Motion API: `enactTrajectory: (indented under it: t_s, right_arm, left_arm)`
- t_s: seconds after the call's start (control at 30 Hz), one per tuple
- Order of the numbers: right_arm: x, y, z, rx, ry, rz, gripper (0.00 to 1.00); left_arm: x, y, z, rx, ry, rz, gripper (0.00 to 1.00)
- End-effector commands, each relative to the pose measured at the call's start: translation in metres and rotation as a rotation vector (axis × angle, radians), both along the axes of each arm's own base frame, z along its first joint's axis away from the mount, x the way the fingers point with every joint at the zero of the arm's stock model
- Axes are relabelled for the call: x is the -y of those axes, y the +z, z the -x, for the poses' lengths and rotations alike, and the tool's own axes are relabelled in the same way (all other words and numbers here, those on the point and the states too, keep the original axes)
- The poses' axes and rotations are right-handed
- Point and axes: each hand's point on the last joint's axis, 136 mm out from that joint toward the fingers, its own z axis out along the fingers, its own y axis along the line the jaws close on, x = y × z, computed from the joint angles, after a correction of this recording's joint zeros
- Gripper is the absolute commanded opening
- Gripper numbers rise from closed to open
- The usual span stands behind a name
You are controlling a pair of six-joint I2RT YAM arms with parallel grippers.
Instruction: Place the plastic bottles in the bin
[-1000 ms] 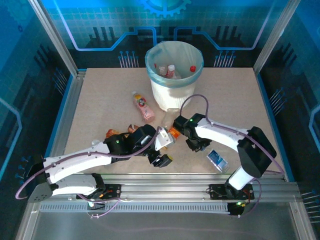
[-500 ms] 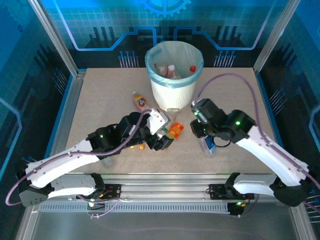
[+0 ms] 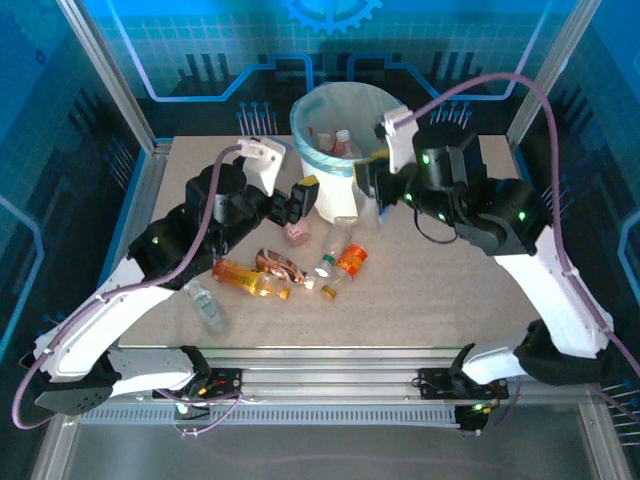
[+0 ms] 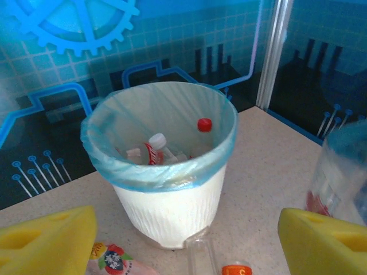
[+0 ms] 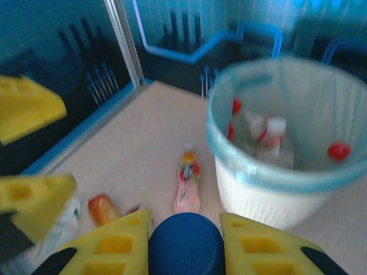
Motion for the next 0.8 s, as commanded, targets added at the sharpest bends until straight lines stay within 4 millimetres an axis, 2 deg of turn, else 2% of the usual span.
enactTrajectory:
  t_s: [0.0,0.07,0.13,0.27,0.43,0.5,0.77]
  right_arm:
    - [-0.005,0.054,-0.032,0.207,-0.06,-0.029,0.0]
    - [-0.003,0.067,-0.057,0.246,-0.114,-0.038,0.0]
    - [0.001,0.068,-0.091,0.257,-0.175,-0.035,0.0]
    - [0.009,0.05,-0.153,0.229,-0.259,-0.018,0.0]
    - [0.014,-0.006,-0.222,0.158,-0.345,0.072,0.0]
    - [0.019,-0.028,-0.241,0.127,-0.373,0.102,0.0]
    - [0.028,-0.102,-0.291,0.035,-0.421,0.216,0.01]
  left_arm:
    - [-0.006,0.008,-0.01,-0.013,0.029,0.013,0.84]
    - [-0.005,0.014,-0.015,-0.002,0.027,0.02,0.84]
    - [-0.005,0.018,-0.021,0.006,0.029,0.019,0.84]
    - [-0.001,0.018,-0.033,0.006,0.022,0.005,0.84]
    - [0.005,0.007,-0.047,-0.017,0.019,-0.024,0.84]
    - [0.005,0.003,-0.051,-0.026,0.019,-0.031,0.84]
    - [0.004,-0.018,-0.06,-0.07,0.025,-0.033,0.84]
